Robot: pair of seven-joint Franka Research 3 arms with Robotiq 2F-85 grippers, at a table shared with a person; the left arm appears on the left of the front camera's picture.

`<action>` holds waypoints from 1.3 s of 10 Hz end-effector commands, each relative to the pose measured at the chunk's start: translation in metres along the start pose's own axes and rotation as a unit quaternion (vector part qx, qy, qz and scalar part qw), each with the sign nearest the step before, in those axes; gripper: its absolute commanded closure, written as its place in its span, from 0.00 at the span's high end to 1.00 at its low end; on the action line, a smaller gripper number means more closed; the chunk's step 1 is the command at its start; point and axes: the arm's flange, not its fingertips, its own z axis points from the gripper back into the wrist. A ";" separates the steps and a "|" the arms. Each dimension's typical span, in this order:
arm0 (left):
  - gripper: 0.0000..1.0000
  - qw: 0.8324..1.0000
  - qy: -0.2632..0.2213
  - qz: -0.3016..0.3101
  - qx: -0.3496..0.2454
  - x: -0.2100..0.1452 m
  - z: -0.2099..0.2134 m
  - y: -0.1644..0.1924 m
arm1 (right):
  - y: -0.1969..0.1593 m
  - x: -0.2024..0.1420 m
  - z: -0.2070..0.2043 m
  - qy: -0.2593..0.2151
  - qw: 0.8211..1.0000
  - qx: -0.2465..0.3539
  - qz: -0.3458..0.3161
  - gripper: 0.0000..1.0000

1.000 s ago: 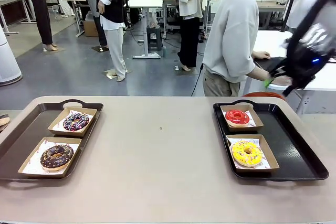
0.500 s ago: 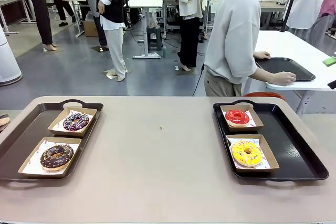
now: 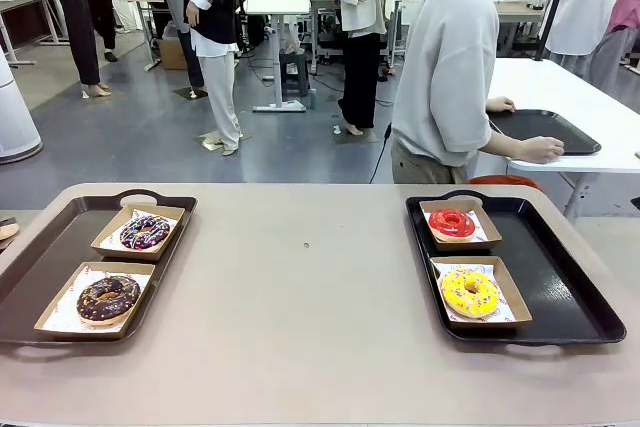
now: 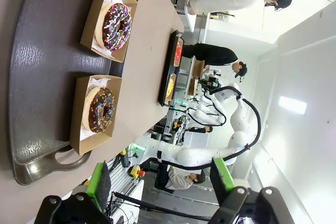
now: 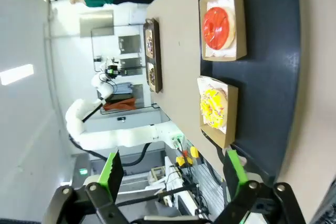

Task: Individually package the donuts and arrange them on the tray.
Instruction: Place the picked Paper togo box on the Handle tray.

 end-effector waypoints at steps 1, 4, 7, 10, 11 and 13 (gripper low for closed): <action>1.00 1.000 -0.002 -0.002 0.000 -0.001 0.000 -0.001 | -0.017 0.009 0.008 -0.015 0.999 0.029 0.004 1.00; 1.00 1.000 -0.002 -0.002 0.000 -0.001 0.000 -0.001 | -0.041 0.009 0.007 -0.012 0.999 0.035 -0.002 1.00; 1.00 1.000 -0.002 -0.002 0.000 -0.001 0.000 -0.001 | -0.044 0.005 0.003 -0.011 0.999 0.025 -0.016 1.00; 1.00 1.000 -0.002 -0.002 0.000 -0.001 0.000 -0.001 | -0.044 0.005 0.003 -0.011 0.999 0.025 -0.016 1.00; 1.00 1.000 -0.002 -0.002 0.000 -0.001 0.000 -0.001 | -0.044 0.005 0.003 -0.011 0.999 0.025 -0.016 1.00; 1.00 1.000 -0.002 -0.002 0.000 -0.001 0.000 -0.001 | -0.044 0.005 0.003 -0.011 0.999 0.025 -0.016 1.00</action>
